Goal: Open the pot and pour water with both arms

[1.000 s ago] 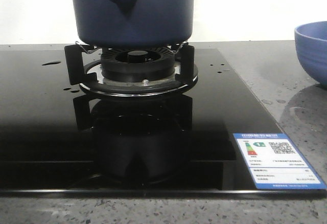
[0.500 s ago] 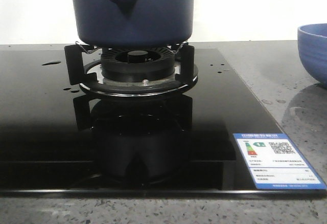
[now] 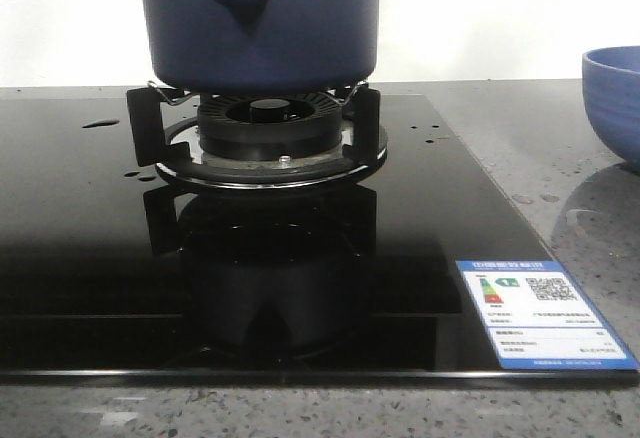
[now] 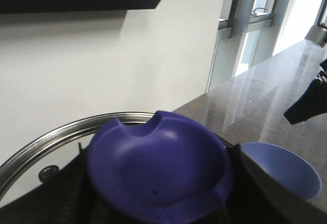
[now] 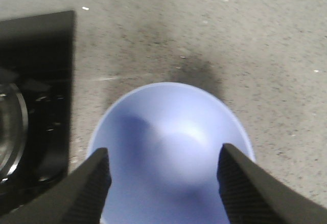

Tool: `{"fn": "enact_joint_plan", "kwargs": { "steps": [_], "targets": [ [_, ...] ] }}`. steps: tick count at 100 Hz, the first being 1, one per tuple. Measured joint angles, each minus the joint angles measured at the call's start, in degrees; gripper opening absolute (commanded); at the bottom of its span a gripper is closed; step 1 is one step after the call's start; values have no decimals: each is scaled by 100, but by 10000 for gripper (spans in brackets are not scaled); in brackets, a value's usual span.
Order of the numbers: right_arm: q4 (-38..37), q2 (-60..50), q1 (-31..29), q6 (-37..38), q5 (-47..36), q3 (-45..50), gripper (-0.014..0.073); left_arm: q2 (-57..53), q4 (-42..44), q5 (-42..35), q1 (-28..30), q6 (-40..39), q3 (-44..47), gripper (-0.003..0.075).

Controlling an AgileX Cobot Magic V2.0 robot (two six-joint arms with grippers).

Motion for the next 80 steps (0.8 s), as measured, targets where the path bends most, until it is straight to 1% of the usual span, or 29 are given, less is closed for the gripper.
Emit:
{"fn": "enact_joint_plan", "kwargs": {
  "steps": [21, 32, 63, 80],
  "targets": [
    [64, -105, 0, -53, 153, 0, 415, 388, -24, -94, -452, 345, 0, 378],
    [79, -105, 0, -72, 176, 0, 415, 591, -37, -212, -581, 544, 0, 378],
    [114, -105, 0, -113, 189, 24, 415, 946, -116, -487, -641, 923, 0, 378],
    [146, -105, 0, -144, 152, 130, 415, 1005, -414, -498, -641, 1066, 0, 378]
  ]
}}
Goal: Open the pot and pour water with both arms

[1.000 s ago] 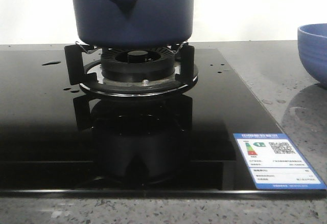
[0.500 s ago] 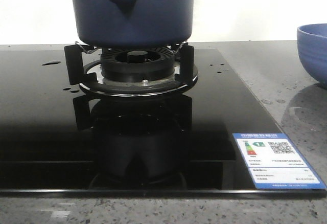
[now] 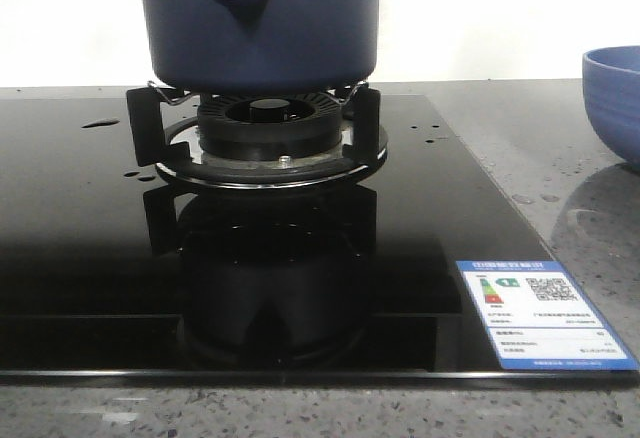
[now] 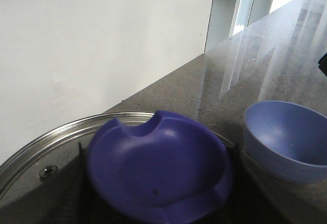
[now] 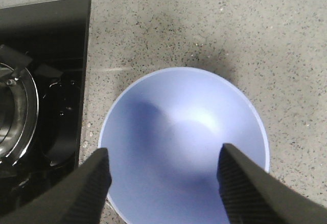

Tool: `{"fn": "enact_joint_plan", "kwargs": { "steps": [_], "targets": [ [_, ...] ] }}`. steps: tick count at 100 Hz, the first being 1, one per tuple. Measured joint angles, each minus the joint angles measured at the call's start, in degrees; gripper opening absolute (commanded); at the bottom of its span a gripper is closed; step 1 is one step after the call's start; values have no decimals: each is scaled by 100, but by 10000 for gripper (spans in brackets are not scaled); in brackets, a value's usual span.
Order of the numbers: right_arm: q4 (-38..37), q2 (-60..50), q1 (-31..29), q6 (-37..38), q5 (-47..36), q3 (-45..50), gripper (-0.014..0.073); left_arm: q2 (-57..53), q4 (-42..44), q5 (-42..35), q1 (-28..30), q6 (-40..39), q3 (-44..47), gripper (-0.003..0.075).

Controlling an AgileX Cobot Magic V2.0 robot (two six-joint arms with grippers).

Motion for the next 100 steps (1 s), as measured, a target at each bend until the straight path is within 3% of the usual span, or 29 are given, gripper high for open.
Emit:
{"fn": "enact_joint_plan", "kwargs": {
  "steps": [100],
  "targets": [
    [21, 0, 0, -50, -24, 28, 415, 324, 89, 288, 0, 36, 0, 378]
  ]
}}
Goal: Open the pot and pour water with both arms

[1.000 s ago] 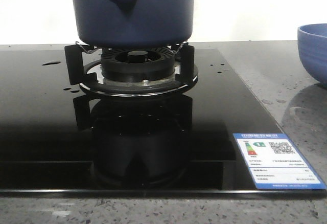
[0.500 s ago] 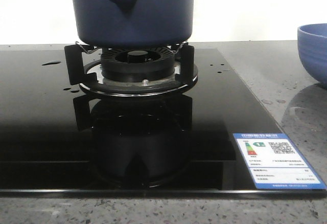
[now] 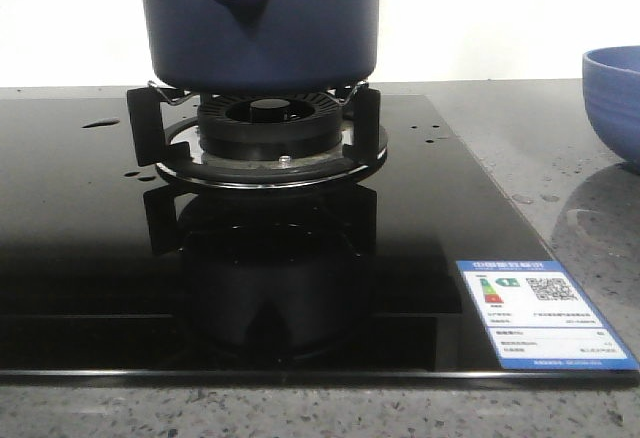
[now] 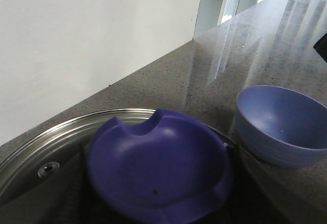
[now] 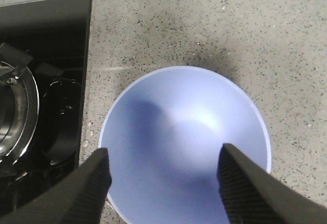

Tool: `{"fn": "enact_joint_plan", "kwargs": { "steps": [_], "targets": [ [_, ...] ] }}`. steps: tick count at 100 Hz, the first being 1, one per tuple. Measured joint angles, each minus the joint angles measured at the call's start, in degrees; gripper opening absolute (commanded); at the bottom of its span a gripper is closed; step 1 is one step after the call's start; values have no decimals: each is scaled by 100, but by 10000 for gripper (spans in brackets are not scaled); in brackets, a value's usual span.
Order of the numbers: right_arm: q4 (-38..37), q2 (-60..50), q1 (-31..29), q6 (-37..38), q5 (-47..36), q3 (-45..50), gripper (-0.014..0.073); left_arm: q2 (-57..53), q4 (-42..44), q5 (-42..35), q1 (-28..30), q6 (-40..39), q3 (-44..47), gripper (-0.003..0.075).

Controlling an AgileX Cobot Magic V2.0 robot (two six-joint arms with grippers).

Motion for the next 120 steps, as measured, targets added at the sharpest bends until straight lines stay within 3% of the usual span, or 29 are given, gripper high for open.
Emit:
{"fn": "enact_joint_plan", "kwargs": {
  "steps": [23, 45, 77, 82, 89, 96, 104, 105, 120],
  "targets": [
    [0, 0, 0, 0, 0, 0, 415, 0, 12, 38, 0, 0, 0, 393],
    [0, 0, 0, -11, 0, 0, 415, 0, -3, 85, 0, 0, -10, 588],
    [35, 0, 48, -31, 0, 0, 400, -712, -107, 374, 406, 0, -10, 579],
    [130, 0, 62, -63, 0, 0, 363, -918, -107, 413, 523, 0, -10, 542],
    [388, 0, 71, -166, -51, 0, 260, -1203, -107, 413, 693, -64, -10, 430],
    [713, -43, 71, -342, -184, 37, 122, -1474, -107, 378, 867, -290, -10, 256],
    [1176, -196, 71, -611, -454, 152, -50, -1746, -65, 311, 1042, -561, -10, -10],
    [1218, -213, 71, -669, -485, 168, -77, -1794, -49, 304, 1070, -584, -10, -21],
    [2222, -782, 71, -1412, -1442, 730, -51, -2297, 245, -64, 1246, -925, -10, -20]
  ]
}}
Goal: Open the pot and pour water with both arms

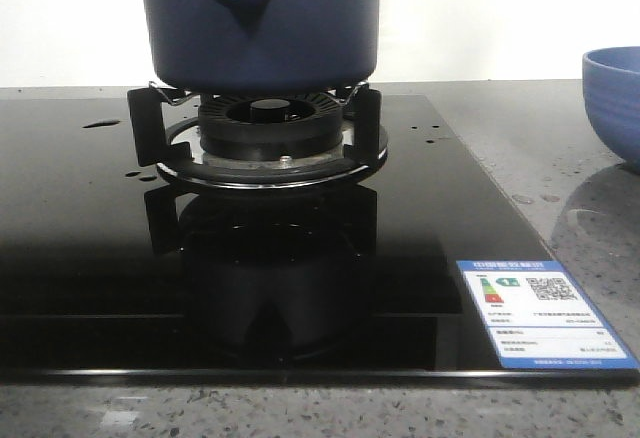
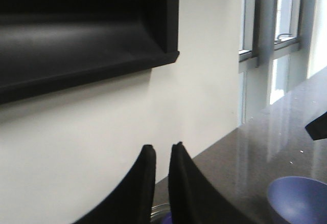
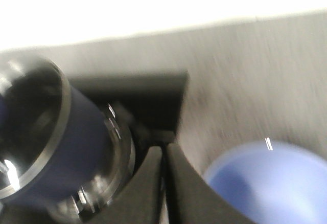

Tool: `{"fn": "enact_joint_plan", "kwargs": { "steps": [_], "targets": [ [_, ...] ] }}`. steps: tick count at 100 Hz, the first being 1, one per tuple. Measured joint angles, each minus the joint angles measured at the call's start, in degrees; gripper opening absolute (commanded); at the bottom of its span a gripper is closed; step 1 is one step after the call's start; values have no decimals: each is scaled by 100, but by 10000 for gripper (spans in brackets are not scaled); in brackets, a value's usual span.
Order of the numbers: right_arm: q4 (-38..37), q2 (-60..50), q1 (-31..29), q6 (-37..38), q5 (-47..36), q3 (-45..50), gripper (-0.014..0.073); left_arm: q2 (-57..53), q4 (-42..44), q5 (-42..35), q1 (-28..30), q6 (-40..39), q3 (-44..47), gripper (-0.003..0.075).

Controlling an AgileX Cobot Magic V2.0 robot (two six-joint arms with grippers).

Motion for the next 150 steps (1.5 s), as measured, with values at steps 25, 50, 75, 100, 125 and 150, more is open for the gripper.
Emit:
{"fn": "enact_joint_plan", "kwargs": {
  "steps": [25, 50, 75, 100, 125, 150],
  "targets": [
    [1415, -1410, 12, -2227, -1248, 1525, -51, -1359, 327, -2069, 14, -432, 1070, -20],
    [2319, -2629, 653, -3869, -1697, 3291, -50, -2997, 404, -2894, 18, -455, 3050, -19],
    [2447, -4066, 960, -4029, -2039, 4892, -50, -4388, 342, -2948, 18, -455, 4726, -19],
    [2689, -4901, 960, -4034, -2064, 5874, -51, -5294, -166, -2983, 18, -465, 5576, -19],
    [2853, -4973, 960, -4034, -2008, 5934, -51, -5392, -268, -2983, 18, -465, 5601, -19],
    [2867, -4973, 960, -4034, -2008, 5943, -51, -5392, -282, -2983, 18, -465, 5601, -19]
  ]
}}
